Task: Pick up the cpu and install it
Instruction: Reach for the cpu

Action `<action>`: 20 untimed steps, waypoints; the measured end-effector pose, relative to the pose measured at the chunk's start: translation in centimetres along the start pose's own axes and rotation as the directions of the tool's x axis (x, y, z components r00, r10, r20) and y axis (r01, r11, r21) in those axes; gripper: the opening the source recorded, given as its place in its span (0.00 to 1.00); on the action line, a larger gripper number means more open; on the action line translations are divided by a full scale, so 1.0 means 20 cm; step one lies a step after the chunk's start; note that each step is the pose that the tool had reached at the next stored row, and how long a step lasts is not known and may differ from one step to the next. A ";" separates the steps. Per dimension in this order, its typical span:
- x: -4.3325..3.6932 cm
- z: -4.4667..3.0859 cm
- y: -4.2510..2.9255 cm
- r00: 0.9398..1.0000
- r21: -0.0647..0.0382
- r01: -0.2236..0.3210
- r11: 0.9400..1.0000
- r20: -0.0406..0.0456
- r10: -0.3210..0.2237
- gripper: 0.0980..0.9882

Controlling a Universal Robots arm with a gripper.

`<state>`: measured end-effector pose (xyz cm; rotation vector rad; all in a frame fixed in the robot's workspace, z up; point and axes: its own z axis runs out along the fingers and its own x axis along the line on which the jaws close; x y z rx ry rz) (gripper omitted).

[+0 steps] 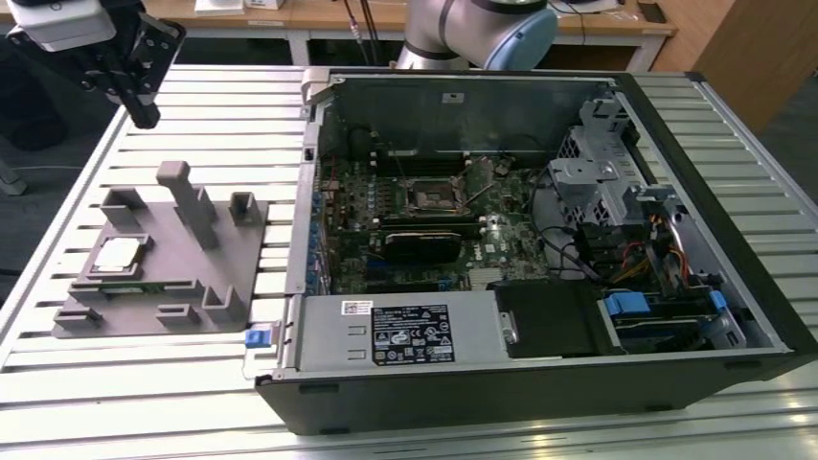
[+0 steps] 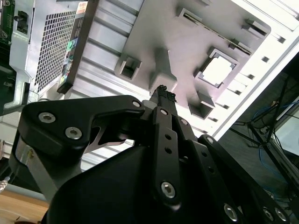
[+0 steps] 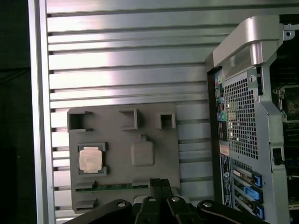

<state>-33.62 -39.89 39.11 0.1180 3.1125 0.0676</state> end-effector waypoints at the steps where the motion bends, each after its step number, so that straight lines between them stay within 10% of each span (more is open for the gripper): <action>1: 0.006 0.000 0.000 1.000 0.000 0.000 1.000 0.000 0.000 0.01; 20: 0.126 -0.003 -0.010 1.000 0.000 0.000 1.000 0.000 0.000 0.01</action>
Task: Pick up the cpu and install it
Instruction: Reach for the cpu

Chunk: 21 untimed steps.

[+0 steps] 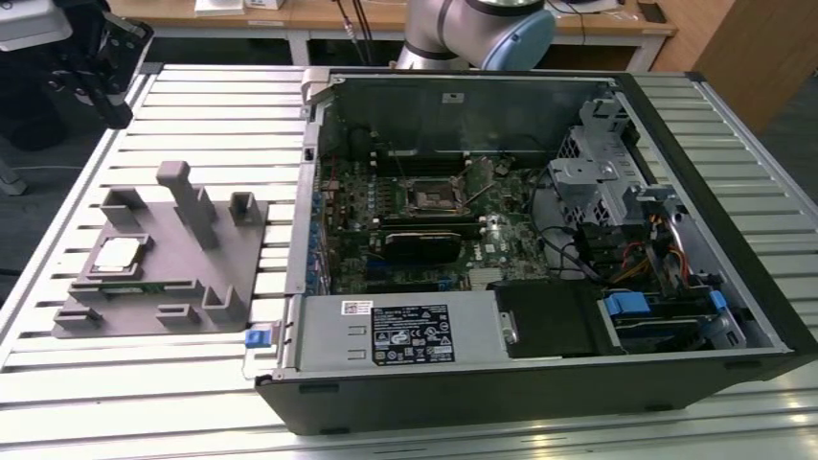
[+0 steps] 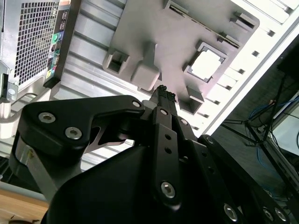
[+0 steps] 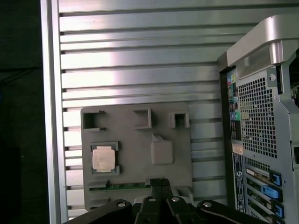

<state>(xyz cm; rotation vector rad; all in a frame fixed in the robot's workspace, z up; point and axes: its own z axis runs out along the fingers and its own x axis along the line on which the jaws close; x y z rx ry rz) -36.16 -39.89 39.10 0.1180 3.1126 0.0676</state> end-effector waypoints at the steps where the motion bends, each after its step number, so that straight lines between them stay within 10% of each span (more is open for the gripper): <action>1: 0.006 0.000 -0.001 1.000 0.000 0.000 1.000 0.000 0.000 0.01; 21: 0.133 -0.002 -0.010 1.000 0.000 0.000 1.000 0.000 0.000 0.01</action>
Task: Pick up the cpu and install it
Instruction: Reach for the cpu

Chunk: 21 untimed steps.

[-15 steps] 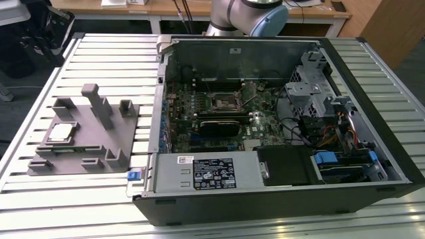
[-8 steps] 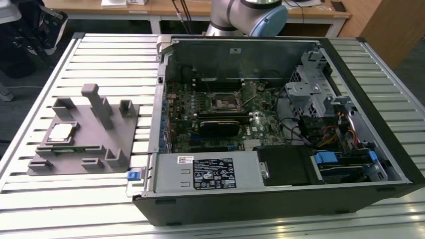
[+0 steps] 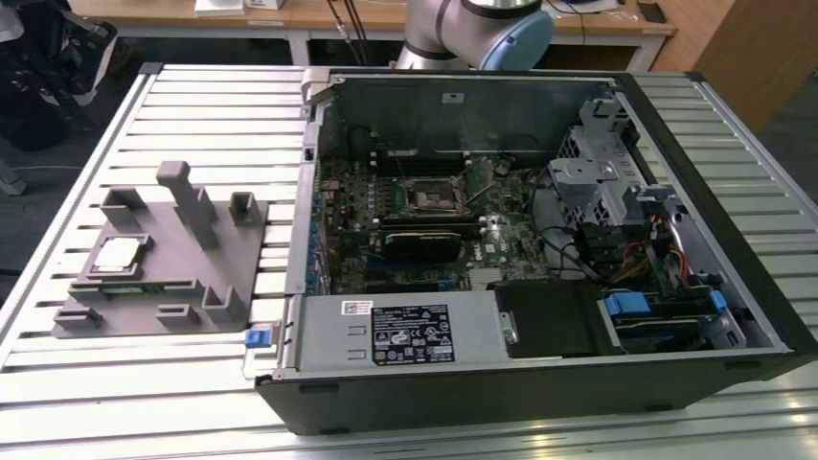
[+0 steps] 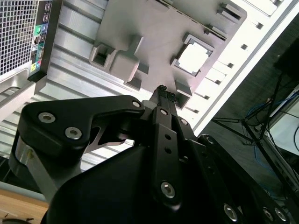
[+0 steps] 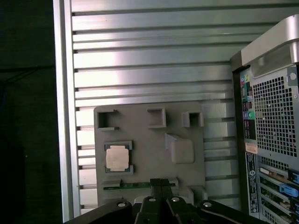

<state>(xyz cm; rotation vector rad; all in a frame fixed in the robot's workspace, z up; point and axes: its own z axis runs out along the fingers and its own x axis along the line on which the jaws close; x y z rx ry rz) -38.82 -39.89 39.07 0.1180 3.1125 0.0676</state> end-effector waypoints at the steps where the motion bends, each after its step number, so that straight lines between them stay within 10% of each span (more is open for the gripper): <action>1: 0.006 0.000 -0.001 1.000 0.000 0.000 1.000 0.000 0.000 0.01; 14: 0.094 0.000 -0.007 1.000 0.000 0.000 1.000 -0.002 0.000 0.01; 21: 0.141 0.016 -0.011 0.999 0.002 -0.001 1.000 -0.033 0.001 0.01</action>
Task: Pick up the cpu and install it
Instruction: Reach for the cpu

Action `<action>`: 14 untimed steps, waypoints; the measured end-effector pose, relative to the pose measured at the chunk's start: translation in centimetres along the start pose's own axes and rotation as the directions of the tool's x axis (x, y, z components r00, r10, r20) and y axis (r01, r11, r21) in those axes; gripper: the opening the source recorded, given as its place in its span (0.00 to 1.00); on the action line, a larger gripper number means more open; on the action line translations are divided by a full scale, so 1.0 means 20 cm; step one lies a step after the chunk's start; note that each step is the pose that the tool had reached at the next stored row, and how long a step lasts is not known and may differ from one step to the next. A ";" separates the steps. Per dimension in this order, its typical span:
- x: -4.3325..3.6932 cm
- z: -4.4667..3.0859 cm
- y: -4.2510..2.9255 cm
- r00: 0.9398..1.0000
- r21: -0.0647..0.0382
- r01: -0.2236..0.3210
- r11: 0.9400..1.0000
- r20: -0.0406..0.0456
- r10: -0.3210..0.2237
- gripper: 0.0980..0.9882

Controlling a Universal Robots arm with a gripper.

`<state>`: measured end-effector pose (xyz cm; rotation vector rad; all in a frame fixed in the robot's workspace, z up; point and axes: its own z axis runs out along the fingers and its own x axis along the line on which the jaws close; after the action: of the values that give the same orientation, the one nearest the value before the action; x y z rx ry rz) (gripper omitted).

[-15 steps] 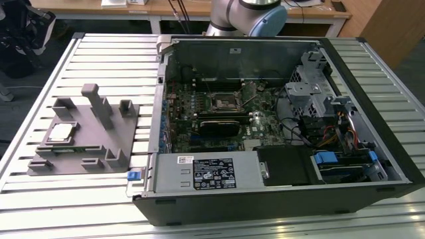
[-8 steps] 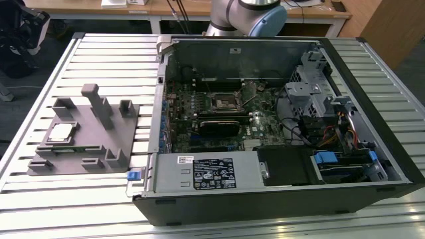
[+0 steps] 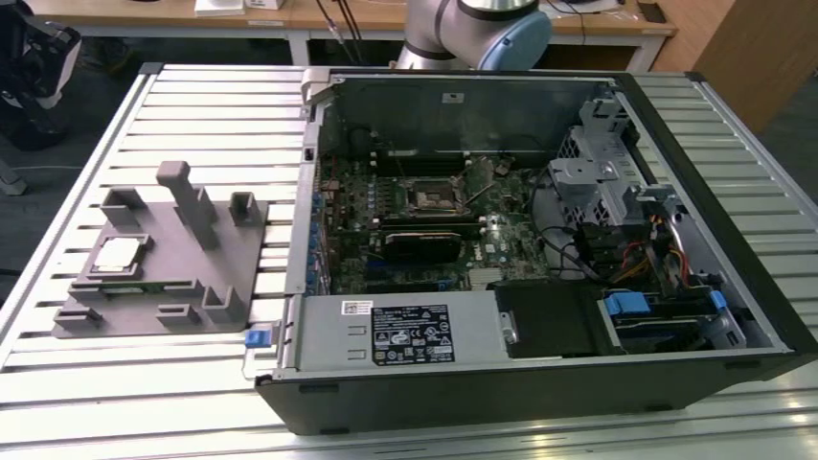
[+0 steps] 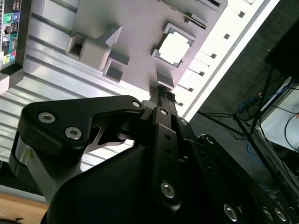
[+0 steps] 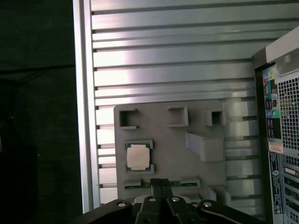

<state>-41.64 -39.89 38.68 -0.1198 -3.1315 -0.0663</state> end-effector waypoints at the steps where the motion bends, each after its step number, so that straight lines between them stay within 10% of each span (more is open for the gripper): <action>1: 0.009 0.007 -0.001 1.000 0.000 0.000 1.000 -0.001 0.000 0.01; 14: 0.124 0.117 -0.022 1.000 0.000 0.000 1.000 -0.001 0.000 0.01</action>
<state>-44.17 -40.05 36.34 -0.1198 -3.1302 -0.0662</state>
